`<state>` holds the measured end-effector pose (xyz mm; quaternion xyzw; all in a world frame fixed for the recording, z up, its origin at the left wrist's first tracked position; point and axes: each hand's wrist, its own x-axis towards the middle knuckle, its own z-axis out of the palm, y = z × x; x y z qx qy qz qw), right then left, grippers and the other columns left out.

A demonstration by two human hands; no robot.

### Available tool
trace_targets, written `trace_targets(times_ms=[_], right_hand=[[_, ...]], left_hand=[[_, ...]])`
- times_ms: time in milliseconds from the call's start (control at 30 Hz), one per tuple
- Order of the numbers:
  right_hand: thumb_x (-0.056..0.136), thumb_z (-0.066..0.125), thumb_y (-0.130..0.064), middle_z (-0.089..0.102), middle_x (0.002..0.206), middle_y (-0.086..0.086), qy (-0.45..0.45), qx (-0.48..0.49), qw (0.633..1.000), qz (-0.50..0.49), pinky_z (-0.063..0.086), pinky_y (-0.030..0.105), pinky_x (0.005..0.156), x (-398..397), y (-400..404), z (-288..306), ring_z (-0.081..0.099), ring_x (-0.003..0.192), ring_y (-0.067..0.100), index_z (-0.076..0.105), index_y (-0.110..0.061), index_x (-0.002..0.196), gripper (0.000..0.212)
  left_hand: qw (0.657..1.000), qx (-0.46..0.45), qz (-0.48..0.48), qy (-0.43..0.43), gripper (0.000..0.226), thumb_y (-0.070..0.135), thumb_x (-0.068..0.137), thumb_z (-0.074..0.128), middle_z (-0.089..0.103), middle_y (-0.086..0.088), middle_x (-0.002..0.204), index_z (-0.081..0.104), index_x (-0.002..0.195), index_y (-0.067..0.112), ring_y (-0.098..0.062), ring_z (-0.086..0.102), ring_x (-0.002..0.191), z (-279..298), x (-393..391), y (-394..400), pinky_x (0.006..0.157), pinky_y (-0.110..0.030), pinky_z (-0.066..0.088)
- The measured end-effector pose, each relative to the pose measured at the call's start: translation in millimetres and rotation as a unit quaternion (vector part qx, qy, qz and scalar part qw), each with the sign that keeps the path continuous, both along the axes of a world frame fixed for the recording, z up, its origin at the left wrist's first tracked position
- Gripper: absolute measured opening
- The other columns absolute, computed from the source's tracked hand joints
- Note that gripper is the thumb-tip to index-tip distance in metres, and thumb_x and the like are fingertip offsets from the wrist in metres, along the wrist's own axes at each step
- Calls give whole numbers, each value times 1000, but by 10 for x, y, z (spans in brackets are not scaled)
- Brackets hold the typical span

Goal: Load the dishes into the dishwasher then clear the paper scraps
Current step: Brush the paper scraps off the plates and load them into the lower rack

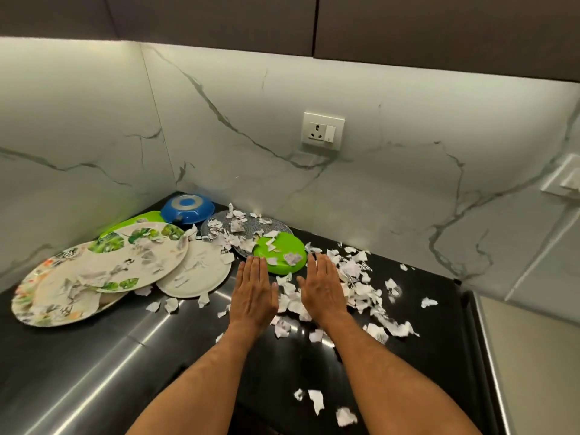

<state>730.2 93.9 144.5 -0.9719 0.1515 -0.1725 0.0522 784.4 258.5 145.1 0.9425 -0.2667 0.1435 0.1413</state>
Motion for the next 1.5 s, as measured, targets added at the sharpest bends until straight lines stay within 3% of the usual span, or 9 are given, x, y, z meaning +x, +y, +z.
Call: trace_targets(times_ms=[267,433,533,700,900,1033,1133,1333,1500], right_hand=[[99,59,-36,49,141,24,19,49,996,70,41,50,113,980,-534,-89,48,130,40,44,2,143,60],[101,54,-39,51,127,14,72,57,990,107,41,42,105,1563,-753,-200,50,118,34,49,-5,134,48],[102,51,-40,51,127,15,103,76,986,104,40,40,105,1885,-833,-287,50,118,33,48,-6,134,47],[103,52,-40,51,130,20,144,125,978,89,43,46,102,2231,-828,-352,52,121,38,45,-5,135,48],[104,47,-43,49,138,22,172,172,969,31,41,50,104,2321,-829,-562,44,129,40,38,-8,146,56],[104,49,-30,51,136,24,144,207,968,14,39,47,103,2295,-870,-585,44,126,41,45,-5,138,42],[102,52,-19,51,133,24,109,229,967,10,37,45,104,2247,-904,-524,45,126,40,49,-4,136,37],[100,58,-17,48,129,14,-38,279,959,25,40,42,105,1994,-807,-230,46,122,30,46,-9,143,46],[101,56,-18,43,128,8,-116,293,949,26,43,33,94,1576,-652,14,48,115,22,40,-14,149,51]], left_hand=[[996,20,73,41,67,34,90,31,46,-21,146,41,146,-2,-34,40,139,-157,598,-389,121,-49,27],[993,32,88,74,54,25,90,49,55,-16,135,49,138,1,-32,50,127,-342,842,-532,116,-45,35],[988,12,92,122,37,16,90,48,58,-10,122,53,126,8,-27,52,113,-391,978,-649,106,-38,39],[964,-67,158,204,18,18,102,45,60,-10,118,55,115,10,-27,54,113,-449,1182,-736,93,-34,40],[903,-211,247,280,23,29,94,66,70,-14,101,67,99,7,-33,64,100,-537,1455,-762,82,-41,47],[851,-300,283,327,25,24,86,77,74,-11,100,74,105,8,-30,67,100,-483,1537,-748,86,-36,52],[834,-353,287,313,31,17,83,81,74,-10,103,74,111,7,-27,68,99,-402,1518,-716,87,-34,53],[839,-435,235,230,38,1,83,76,73,-6,102,70,119,10,-16,64,88,-40,1479,-643,78,-23,46],[860,-444,175,182,41,-5,84,72,70,-4,110,69,121,12,-18,66,100,204,1322,-489,91,-34,56]])
